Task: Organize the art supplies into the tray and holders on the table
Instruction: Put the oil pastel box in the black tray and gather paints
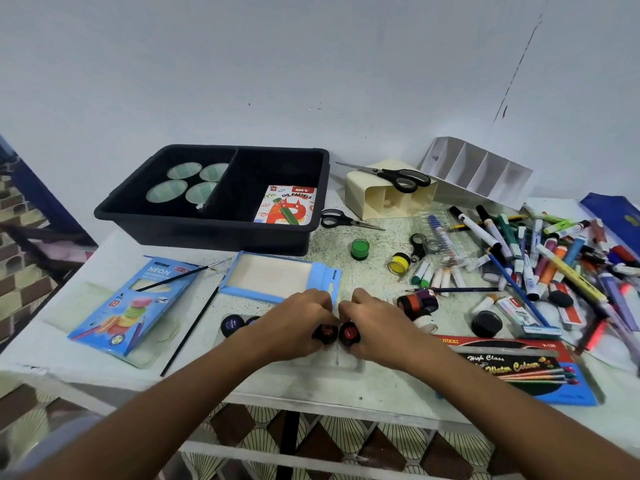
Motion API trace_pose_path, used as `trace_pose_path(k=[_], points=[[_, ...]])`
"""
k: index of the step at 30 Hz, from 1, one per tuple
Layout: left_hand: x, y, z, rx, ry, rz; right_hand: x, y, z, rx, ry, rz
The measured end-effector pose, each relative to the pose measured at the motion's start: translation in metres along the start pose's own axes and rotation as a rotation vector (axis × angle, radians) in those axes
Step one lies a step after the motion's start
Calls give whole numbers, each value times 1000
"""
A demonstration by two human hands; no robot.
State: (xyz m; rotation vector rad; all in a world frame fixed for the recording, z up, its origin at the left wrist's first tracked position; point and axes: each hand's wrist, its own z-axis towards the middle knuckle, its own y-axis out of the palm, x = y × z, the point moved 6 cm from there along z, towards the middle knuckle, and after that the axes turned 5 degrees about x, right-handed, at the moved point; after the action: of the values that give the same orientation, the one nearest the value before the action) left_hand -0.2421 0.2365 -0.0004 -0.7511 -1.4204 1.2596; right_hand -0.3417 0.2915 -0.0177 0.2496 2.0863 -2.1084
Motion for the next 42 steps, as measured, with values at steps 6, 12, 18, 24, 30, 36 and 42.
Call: trace_pose_path(k=[6,12,18,24,30,36,42], points=[[-3,-7,-4,88,41,-13,6,-9,4,-62,55,106],[-9,-4,-8,110,59,31,7,-10,5,-73,91,96],[-32,-17,12,41,-116,-196,12,-14,-1,-5,-19,0],[-36,-19,71,145,-187,-158,68,-51,14,289,165,117],[-50,15,130,19,-243,103,117,-50,31,231,429,-49],[-59,31,151,74,-315,159,126,-40,33,231,481,-44],[-63,13,144,264,-459,-136,135,-44,26,392,536,241]])
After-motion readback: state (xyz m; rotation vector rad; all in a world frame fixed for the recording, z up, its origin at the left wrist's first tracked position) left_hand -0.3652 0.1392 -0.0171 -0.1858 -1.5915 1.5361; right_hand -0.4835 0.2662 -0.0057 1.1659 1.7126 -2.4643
